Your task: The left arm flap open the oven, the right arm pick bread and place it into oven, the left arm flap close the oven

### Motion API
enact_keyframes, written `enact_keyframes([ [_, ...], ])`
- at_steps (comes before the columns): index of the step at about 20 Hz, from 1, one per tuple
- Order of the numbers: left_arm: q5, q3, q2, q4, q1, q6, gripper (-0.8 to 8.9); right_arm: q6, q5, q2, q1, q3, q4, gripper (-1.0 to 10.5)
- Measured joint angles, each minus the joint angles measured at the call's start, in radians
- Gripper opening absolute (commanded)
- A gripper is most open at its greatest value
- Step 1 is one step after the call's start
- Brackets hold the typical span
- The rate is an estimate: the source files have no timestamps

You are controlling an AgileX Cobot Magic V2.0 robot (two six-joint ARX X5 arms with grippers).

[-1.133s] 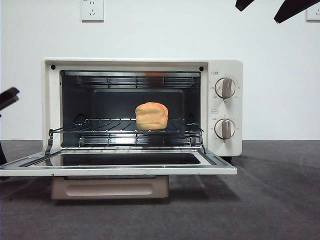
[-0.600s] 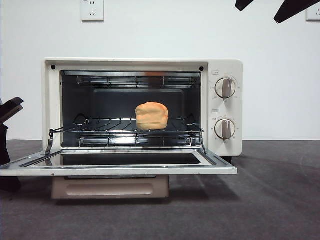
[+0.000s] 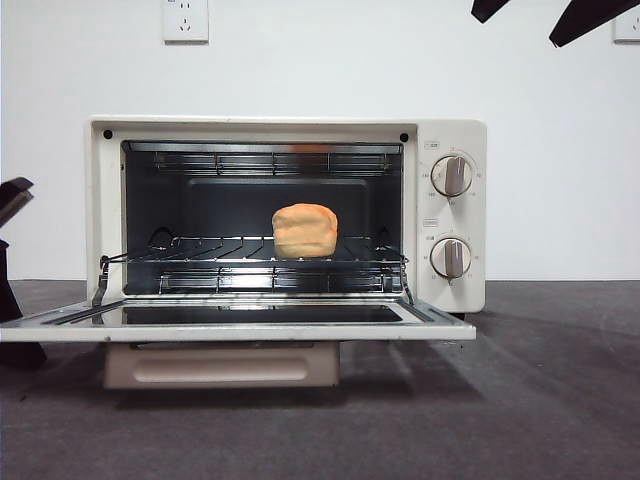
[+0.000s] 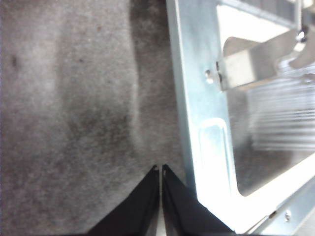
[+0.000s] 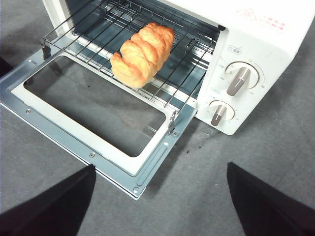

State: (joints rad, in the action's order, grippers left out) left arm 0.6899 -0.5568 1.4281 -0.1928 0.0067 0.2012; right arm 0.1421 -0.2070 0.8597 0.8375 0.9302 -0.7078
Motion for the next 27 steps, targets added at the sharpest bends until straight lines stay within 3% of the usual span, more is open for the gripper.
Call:
enact_keyframes([
  [6,0.101,0.002,0.0,0.072,0.031,0.041,0.15,0.004,0.0,0.0,0.0,0.0,0.0,4.2],
  [14,0.156,0.003,0.0,0.201,0.044,0.132,0.15,0.004,-0.001,0.0,0.0,0.0,0.0,4.2],
  [27,0.2,0.003,-0.026,0.583,0.093,0.339,0.15,0.016,-0.002,0.0,0.0,0.0,0.0,4.2],
])
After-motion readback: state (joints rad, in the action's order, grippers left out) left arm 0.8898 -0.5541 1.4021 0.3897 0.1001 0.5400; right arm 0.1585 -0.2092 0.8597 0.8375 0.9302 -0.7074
